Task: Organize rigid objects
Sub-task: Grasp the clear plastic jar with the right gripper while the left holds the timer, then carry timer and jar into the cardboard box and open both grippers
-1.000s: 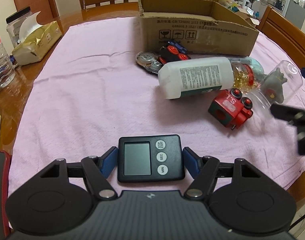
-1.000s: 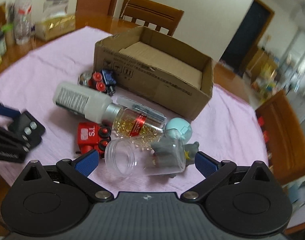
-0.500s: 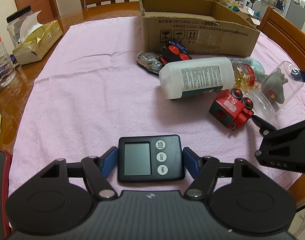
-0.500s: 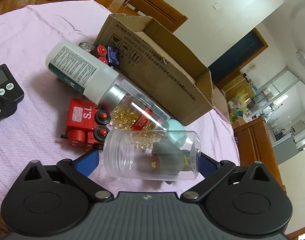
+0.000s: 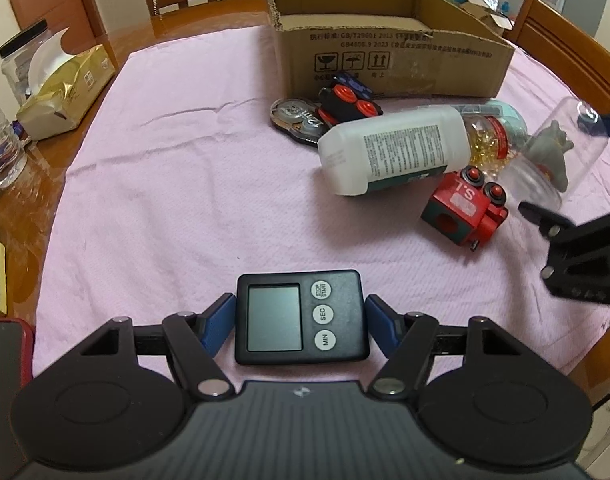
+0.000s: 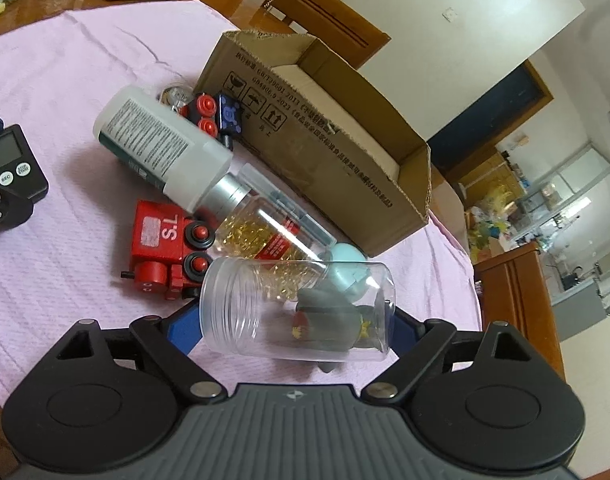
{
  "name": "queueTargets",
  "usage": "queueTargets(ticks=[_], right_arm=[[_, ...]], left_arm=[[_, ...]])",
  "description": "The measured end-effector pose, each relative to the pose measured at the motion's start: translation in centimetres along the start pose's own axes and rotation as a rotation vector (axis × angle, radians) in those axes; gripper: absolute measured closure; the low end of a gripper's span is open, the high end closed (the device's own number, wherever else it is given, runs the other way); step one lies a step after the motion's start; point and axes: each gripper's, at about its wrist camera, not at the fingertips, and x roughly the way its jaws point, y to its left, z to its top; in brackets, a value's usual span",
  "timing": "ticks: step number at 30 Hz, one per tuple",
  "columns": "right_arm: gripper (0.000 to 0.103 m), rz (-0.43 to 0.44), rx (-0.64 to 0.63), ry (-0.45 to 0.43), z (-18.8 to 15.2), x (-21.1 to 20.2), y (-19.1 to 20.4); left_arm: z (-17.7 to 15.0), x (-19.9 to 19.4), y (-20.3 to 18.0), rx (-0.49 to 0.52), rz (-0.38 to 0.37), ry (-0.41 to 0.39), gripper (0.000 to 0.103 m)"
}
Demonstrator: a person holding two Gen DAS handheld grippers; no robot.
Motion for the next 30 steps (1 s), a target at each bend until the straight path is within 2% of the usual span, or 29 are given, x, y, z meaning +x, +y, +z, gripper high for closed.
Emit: queueTargets(ticks=[9, 23, 30], right_arm=[[0.01, 0.181, 0.107, 0.023, 2.5, -0.1, -4.5], [0.01, 0.27, 0.234, -0.023, 6.7, -0.3, -8.5], [0.01, 0.32, 0.257, -0.056, 8.2, 1.0, -11.1]], left_arm=[[2.9, -1.9, 1.4, 0.087, -0.033, -0.012, 0.034], [11.3, -5.3, 2.0, 0.139, -0.102, -0.116, 0.034], [15.2, -5.5, 1.0, 0.133, -0.08, -0.169, 0.034]])
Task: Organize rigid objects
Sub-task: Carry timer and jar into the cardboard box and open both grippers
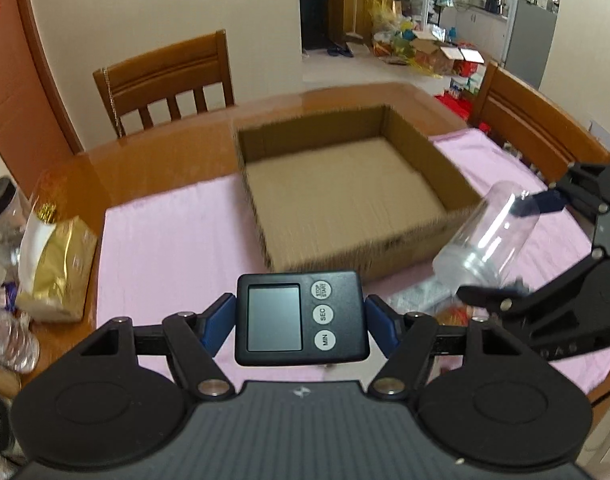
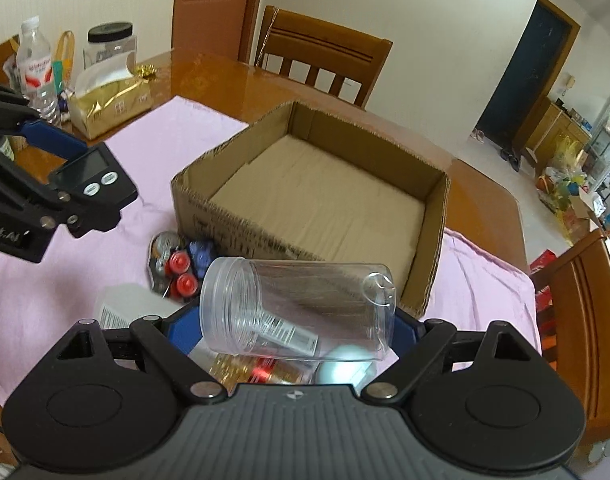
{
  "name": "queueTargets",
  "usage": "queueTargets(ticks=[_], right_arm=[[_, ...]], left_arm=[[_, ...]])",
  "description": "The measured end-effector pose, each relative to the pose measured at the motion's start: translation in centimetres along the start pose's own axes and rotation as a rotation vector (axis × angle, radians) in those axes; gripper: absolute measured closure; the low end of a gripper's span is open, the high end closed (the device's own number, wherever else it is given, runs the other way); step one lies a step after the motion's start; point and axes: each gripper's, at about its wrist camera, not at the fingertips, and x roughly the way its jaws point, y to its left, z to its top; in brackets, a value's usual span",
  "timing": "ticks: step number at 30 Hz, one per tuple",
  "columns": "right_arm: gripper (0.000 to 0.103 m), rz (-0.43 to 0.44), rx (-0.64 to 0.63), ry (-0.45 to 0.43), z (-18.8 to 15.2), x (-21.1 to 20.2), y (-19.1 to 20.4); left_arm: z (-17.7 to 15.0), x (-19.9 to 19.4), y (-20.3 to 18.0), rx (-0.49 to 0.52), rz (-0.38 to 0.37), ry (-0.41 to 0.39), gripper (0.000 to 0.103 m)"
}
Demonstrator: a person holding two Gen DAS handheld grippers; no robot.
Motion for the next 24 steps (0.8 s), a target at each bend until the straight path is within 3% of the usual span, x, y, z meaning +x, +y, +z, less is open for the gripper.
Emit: queueTargets(ticks=[10, 24], right_arm=[[0.01, 0.043, 0.03, -0.038, 2.7, 1.4, -4.0], [0.01, 0.036, 0.089, -0.036, 5.0, 4.2, -8.8]], left_arm=[[6.2, 3.1, -1.5, 0.035, 0.035, -0.064, 0.034], [12.5, 13.5, -0.6, -0.003, 0.041, -0.028, 0.032]])
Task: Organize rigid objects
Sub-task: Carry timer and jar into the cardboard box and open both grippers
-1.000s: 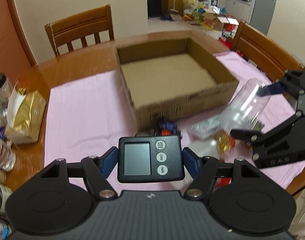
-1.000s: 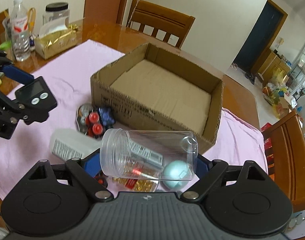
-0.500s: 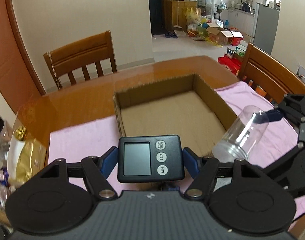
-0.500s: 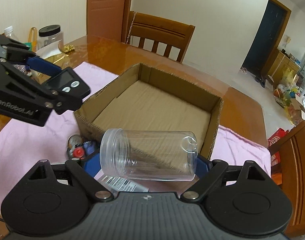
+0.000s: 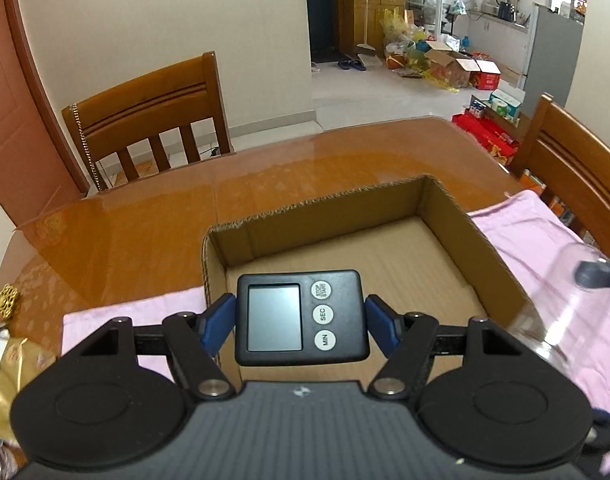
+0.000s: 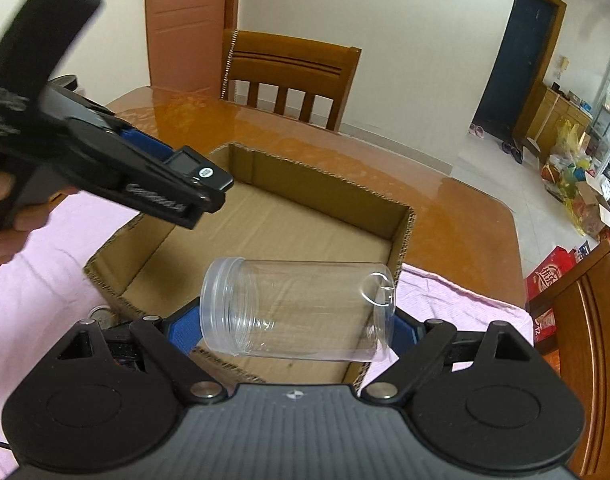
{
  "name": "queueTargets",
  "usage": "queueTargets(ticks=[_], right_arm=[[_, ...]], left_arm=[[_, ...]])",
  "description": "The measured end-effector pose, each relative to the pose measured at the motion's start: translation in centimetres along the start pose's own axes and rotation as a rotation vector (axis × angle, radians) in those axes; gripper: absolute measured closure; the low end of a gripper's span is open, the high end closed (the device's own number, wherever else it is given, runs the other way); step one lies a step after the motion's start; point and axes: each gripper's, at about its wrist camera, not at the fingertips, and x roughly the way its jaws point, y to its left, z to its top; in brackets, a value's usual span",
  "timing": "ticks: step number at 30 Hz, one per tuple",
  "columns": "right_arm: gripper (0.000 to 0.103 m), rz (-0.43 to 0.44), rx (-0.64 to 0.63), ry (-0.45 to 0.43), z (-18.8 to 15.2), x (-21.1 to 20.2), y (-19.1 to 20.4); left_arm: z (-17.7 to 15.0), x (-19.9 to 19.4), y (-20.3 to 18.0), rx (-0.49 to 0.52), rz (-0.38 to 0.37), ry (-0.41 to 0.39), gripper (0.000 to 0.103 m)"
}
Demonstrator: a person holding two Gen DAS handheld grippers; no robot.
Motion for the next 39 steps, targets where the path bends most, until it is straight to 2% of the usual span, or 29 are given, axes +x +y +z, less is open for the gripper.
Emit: queueTargets(ticks=[1, 2, 3, 5, 7, 17, 22, 34, 37, 39], right_arm=[[0.01, 0.0, 0.001, 0.003, 0.1, 0.2, -0.2], [0.01, -0.004, 0.003, 0.004, 0.3, 0.4, -0.5], [0.01, -0.007, 0.003, 0.005, 0.4, 0.5, -0.6], [0.01, -0.006, 0.01, 0.007, 0.6, 0.8, -1.0], [0.01, -0.001, 0.02, 0.011, 0.7, 1.0, -1.3], [0.01, 0.059, 0.043, 0.04, 2.3, 3.3, -1.9], [0.01, 0.09, 0.063, 0.056, 4.0, 4.6, -2.2], [0.01, 0.098, 0.078, 0.096, 7.3, 9.7, -2.5], [0.001, 0.072, 0.095, 0.082, 7.9, 10.5, -2.8], [0.0, 0.071, 0.109, 0.07, 8.0, 10.4, -3.0]], left_arm=[[0.3, 0.6, 0.2, -0.015, 0.001, -0.002, 0.029], [0.5, 1.1, 0.4, -0.03, 0.002, -0.001, 0.015], [0.5, 1.4, 0.6, -0.044, 0.006, -0.007, 0.009], [0.5, 1.5, 1.0, -0.056, 0.024, -0.031, 0.009], [0.4, 1.3, 1.2, -0.057, 0.02, -0.022, 0.009], [-1.9, -2.6, 2.9, -0.118, 0.047, -0.044, 0.005], [-3.7, -4.7, 4.2, -0.174, 0.141, -0.073, 0.004], [-7.8, -7.2, 6.2, -0.267, 0.184, -0.065, 0.003], [-8.7, -7.5, 6.1, -0.272, 0.179, -0.057, 0.003], [-9.1, -7.7, 6.0, -0.275, 0.166, -0.055, 0.003]])
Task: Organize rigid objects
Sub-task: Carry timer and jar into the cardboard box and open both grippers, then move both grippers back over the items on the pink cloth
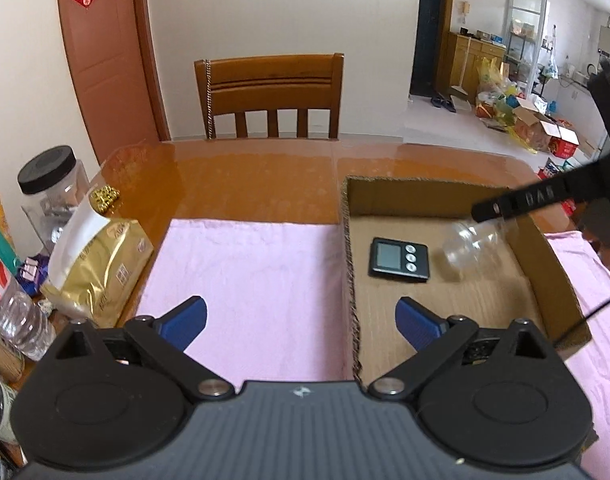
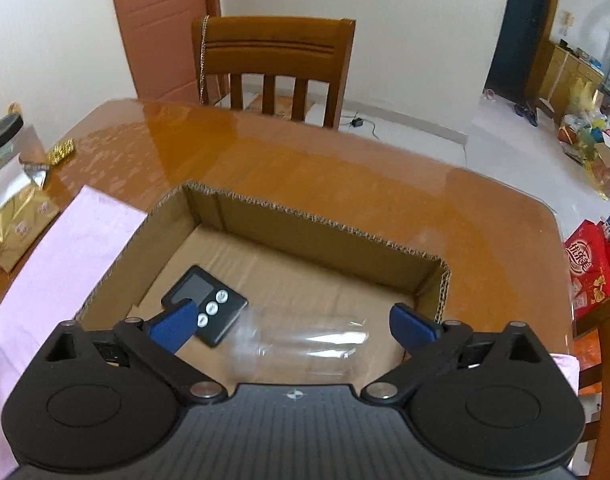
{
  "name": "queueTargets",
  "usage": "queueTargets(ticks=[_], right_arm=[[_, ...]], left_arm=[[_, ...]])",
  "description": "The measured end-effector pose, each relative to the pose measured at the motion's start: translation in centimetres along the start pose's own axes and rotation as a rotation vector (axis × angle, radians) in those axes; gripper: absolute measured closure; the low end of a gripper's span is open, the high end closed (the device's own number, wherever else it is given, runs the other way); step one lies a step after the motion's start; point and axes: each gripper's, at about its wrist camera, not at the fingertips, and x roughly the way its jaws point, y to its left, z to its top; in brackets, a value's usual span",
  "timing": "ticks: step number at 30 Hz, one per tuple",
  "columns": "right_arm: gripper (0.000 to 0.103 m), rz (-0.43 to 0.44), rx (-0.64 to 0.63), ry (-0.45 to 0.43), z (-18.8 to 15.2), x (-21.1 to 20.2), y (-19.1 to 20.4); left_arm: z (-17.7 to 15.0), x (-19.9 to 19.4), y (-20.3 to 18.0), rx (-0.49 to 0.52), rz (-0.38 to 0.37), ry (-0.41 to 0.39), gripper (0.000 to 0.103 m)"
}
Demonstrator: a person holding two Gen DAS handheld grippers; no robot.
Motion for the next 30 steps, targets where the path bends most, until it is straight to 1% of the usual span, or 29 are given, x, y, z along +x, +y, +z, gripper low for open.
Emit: queueTargets(ticks=[8, 12, 16, 20, 25, 30], right_arm=[[0.0, 0.018, 0.039, -0.022, -0.9, -2.0, -0.1], [0.0, 0.021, 0.052, -0.021, -2.3, -3.4, 0.0], [0.0, 0.017, 0.066, -0.021, -4.3, -4.8, 0.2], [0.0, 0.004, 0.085, -0.008, -7.6, -6.2, 0.3], [0.0, -0.054, 0.126, 0.034, -13.1, -6.9, 0.6], [0.0, -0.102, 0.197, 0.08, -18.5, -7.3, 1.4]], left_arm=[[-1.1, -0.4, -0.4, 0.018, -0.009, 0.014, 0.003], [-1.9, -0.6, -0.5, 0.014, -0.022, 0.022, 0.003], [-3.0, -0.9, -0.9, 0.03, -0.03, 0.034, 0.003], [-4.2, -1.3, -1.3, 0.032, -0.045, 0.05, 0.003], [-5.7, -1.8, -1.7, 0.021, -0.068, 0.082, 0.003], [-6.8, -1.9, -3.7, 0.061, -0.134, 0.125, 0.003]])
